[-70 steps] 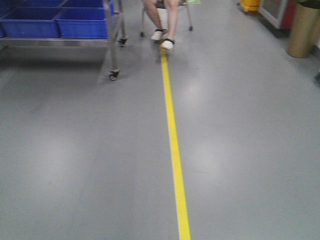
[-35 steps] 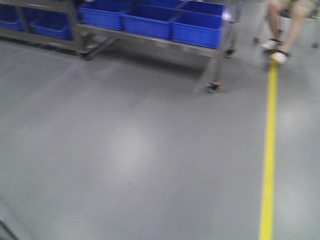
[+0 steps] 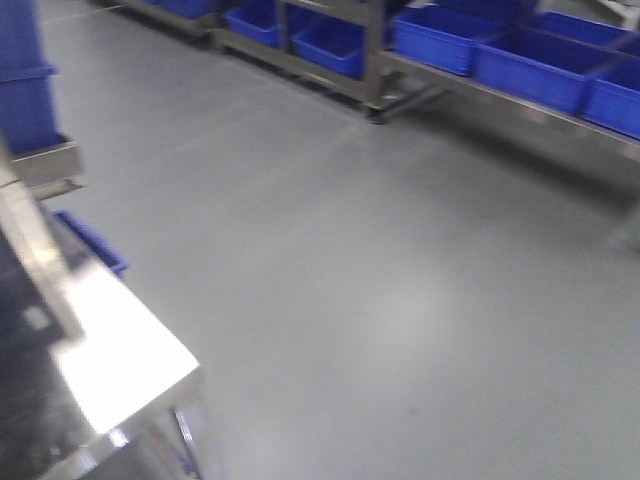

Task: Move and align brake pads A on conveyor
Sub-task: 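Drive the base up to the steel table with two brake pads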

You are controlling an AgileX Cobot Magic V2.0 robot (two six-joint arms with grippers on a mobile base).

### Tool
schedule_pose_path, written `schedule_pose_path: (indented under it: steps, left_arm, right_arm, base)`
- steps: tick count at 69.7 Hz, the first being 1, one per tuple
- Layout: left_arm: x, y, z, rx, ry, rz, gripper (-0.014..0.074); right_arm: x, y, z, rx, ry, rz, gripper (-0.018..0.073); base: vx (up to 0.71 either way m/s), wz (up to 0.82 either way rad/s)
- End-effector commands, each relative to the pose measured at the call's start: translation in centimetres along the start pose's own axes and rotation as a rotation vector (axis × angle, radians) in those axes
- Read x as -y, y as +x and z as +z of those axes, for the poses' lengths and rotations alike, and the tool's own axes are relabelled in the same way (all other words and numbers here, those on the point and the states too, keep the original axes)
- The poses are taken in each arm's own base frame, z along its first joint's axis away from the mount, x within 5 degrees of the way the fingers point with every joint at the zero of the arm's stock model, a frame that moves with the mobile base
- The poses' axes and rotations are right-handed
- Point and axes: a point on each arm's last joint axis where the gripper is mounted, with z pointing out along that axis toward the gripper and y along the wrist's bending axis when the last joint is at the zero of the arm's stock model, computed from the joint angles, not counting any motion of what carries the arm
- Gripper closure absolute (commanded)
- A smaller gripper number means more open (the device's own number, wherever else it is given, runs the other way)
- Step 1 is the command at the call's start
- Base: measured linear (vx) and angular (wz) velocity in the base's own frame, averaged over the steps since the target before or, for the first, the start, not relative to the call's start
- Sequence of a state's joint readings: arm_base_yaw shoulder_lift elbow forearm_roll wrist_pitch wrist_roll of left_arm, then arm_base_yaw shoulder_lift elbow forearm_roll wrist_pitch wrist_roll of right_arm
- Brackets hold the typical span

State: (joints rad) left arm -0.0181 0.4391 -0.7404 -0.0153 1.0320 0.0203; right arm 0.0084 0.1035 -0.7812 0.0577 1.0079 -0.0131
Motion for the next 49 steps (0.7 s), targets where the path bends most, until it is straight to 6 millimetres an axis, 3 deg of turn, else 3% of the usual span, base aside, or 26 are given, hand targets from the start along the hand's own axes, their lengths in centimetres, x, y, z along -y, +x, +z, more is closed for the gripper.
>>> schedule_pose_path:
  steps: [1,49]
  left_arm:
    - [0.06,-1.16,-0.33,0.077,0.008,-0.003,0.0051]
    - [0.06,-1.16,-0.33,0.077,0.008,-0.003,0.0051]
  right_arm:
    - [0.04,-1.27,0.28,0.059,0.005,-0.007,0.0061]
    - [0.04,-1.27,0.28,0.059,0.005,-0.007,0.0061]
  base:
    - [0.21,0.85]
    - [0.12,0.81]
